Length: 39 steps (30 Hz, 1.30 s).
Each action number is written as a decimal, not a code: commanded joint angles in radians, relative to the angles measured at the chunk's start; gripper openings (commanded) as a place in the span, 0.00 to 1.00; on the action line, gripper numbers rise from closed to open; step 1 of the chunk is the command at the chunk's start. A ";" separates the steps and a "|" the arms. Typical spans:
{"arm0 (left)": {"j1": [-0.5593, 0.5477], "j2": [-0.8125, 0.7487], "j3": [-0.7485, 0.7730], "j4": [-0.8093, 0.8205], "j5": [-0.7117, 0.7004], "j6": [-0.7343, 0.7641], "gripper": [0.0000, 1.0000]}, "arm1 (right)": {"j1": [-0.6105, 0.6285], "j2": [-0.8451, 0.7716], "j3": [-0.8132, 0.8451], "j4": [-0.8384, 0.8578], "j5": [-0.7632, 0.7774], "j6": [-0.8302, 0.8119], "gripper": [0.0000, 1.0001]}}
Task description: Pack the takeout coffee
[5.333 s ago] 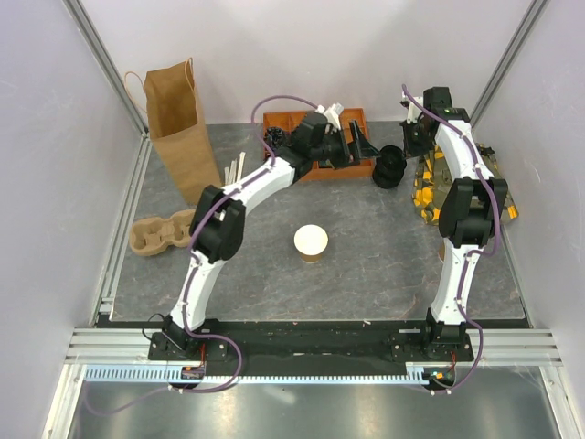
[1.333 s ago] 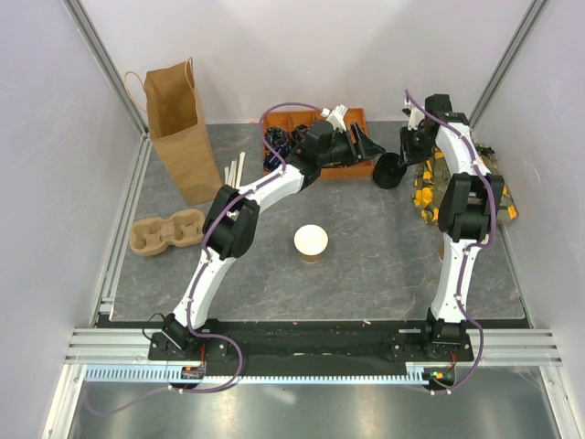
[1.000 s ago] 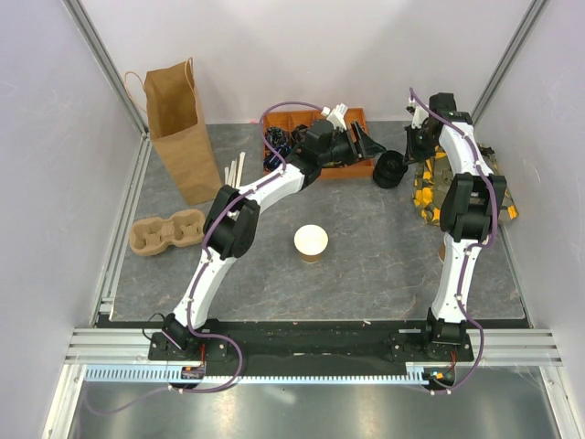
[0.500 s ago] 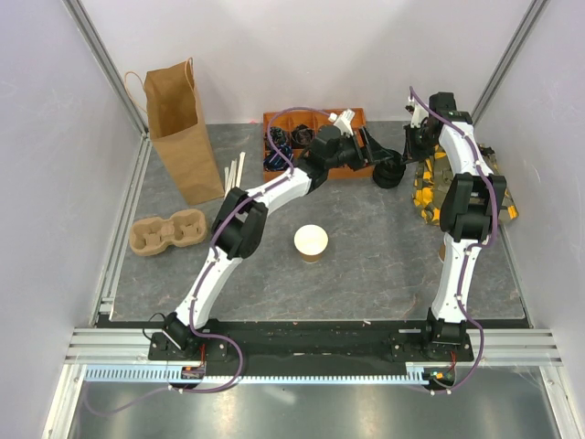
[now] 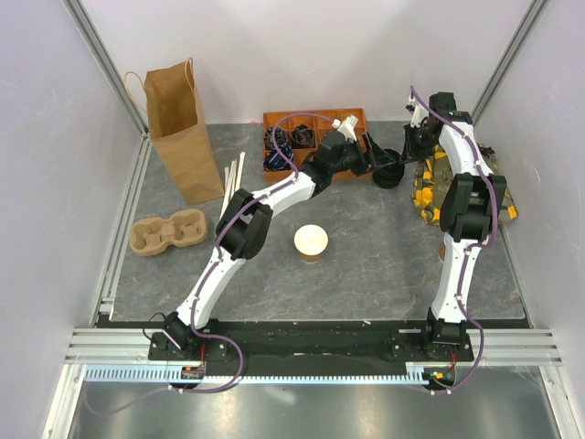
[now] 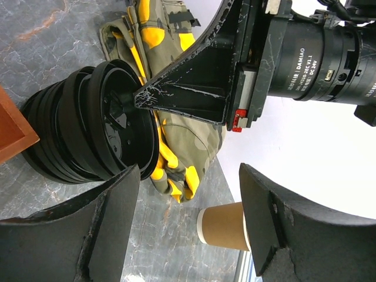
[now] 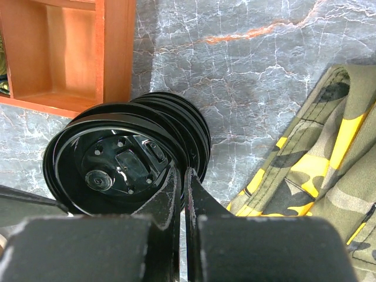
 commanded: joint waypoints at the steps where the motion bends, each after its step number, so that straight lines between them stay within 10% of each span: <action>1: -0.014 0.015 0.044 0.047 -0.014 -0.029 0.76 | -0.012 -0.059 0.016 0.003 -0.026 0.036 0.00; 39: -0.063 0.022 0.071 0.015 -0.086 -0.026 0.86 | -0.015 -0.152 -0.096 -0.005 0.048 0.163 0.00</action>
